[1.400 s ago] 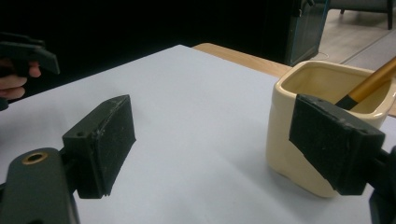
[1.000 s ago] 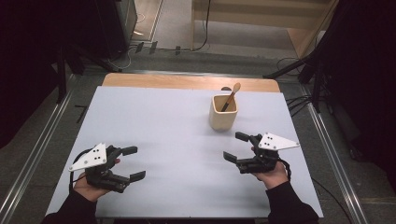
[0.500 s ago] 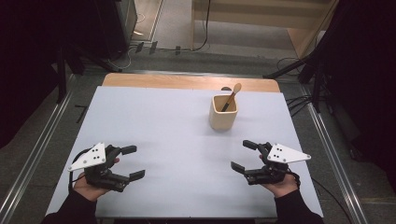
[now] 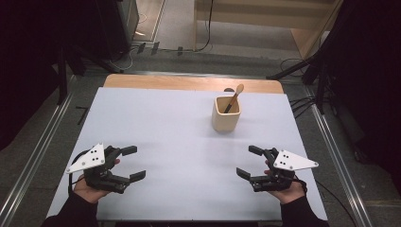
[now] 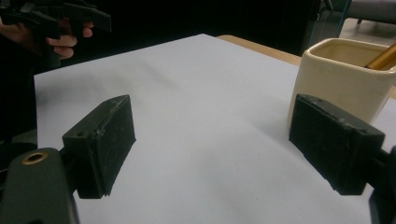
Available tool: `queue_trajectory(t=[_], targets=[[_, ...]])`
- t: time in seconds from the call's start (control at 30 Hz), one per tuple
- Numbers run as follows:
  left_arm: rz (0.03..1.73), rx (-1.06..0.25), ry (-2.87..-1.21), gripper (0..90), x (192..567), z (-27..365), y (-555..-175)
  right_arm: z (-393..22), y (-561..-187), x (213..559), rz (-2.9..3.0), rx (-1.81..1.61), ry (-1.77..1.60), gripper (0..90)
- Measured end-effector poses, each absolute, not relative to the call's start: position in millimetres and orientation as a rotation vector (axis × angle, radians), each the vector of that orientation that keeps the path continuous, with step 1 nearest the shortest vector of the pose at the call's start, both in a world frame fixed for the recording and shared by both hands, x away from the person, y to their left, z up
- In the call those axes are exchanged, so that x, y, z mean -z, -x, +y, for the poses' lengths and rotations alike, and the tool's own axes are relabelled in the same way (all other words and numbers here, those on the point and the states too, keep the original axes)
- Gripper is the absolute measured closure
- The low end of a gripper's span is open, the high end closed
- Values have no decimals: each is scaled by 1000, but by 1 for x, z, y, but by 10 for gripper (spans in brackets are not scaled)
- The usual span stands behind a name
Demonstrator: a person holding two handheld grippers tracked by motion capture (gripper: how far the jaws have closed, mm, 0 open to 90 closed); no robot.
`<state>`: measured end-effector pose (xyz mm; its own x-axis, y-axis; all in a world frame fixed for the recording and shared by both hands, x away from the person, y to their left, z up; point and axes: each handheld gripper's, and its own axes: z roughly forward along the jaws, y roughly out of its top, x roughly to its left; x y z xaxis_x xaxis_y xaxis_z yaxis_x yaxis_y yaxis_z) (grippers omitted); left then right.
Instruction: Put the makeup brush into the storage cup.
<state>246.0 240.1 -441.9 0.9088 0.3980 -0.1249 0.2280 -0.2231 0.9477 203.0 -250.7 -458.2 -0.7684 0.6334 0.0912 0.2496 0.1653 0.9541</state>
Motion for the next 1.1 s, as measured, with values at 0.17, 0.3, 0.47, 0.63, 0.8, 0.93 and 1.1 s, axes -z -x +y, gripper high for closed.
queue_trajectory(t=[0.17, 0.3, 0.47, 0.63, 0.8, 0.93, 1.1], targets=[[467, -166, -1815, 141, 442, 240, -247, -252, -203, 458, 2105, -1642, -850, 154], [468, -166, -1815, 141, 442, 240, -247, -252, -204, 459, 2103, -1642, -844, 154], [466, -162, -1819, 141, 442, 239, -247, -251, -204, 458, 2109, -1640, -839, 154], [465, -162, -1816, 141, 442, 240, -247, -252, -204, 458, 2106, -1638, -838, 154], [464, -163, -1817, 141, 442, 240, -247, -251, -203, 458, 2110, -1636, -833, 154], [463, -162, -1818, 141, 442, 240, -247, -251, -203, 459, 2111, -1633, -831, 154], [463, -161, -1817, 141, 442, 240, -248, -251, -204, 459, 2117, -1632, -835, 154]])
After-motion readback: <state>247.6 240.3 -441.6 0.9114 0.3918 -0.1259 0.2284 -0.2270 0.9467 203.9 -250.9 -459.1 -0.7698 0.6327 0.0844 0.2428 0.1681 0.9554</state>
